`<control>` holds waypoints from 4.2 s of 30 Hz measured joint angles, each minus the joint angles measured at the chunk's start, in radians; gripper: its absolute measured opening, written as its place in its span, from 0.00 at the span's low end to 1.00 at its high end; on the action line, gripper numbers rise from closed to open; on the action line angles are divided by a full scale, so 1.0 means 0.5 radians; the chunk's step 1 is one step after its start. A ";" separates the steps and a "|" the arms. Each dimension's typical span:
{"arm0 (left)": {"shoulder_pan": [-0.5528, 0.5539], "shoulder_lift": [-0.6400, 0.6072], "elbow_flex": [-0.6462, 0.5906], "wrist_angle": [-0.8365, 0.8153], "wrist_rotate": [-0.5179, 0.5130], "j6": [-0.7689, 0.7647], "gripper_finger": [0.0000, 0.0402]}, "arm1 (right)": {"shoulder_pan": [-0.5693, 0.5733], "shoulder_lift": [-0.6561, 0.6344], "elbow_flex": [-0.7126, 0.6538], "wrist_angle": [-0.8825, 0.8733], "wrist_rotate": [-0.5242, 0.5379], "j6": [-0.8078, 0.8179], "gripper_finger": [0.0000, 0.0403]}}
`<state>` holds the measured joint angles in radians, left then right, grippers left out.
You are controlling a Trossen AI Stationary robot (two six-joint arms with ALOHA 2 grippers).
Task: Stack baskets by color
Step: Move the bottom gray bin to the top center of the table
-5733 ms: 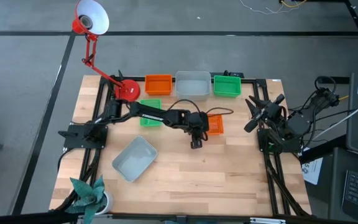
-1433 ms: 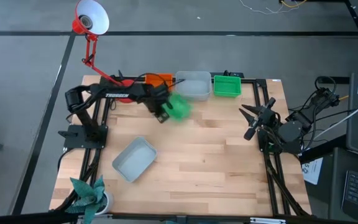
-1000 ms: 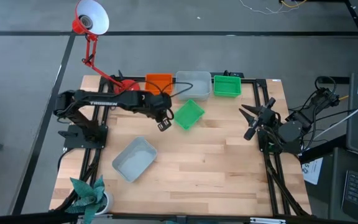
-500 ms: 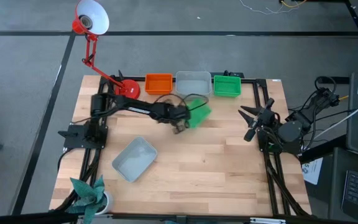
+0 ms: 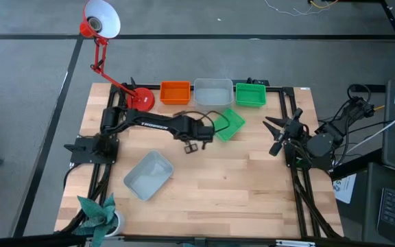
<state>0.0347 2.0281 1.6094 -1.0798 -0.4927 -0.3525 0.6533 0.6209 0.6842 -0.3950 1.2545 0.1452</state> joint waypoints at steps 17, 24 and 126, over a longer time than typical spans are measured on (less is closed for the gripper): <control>-0.643 -0.688 -0.119 -0.723 0.502 -0.887 0.00 | 0.000 0.002 0.000 0.002 -0.008 0.070 0.21; -0.913 -0.701 -0.347 -0.654 0.656 -1.010 0.01 | -0.001 0.002 0.000 0.004 -0.245 0.122 0.21; -0.054 0.169 0.252 0.185 0.051 0.300 0.00 | 0.000 0.088 -0.001 -0.125 -0.578 0.337 0.21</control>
<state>0.0077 2.1127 1.7355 -0.9872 -0.4669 -0.2024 0.6533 0.6646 0.6838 -0.4573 0.9656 0.3135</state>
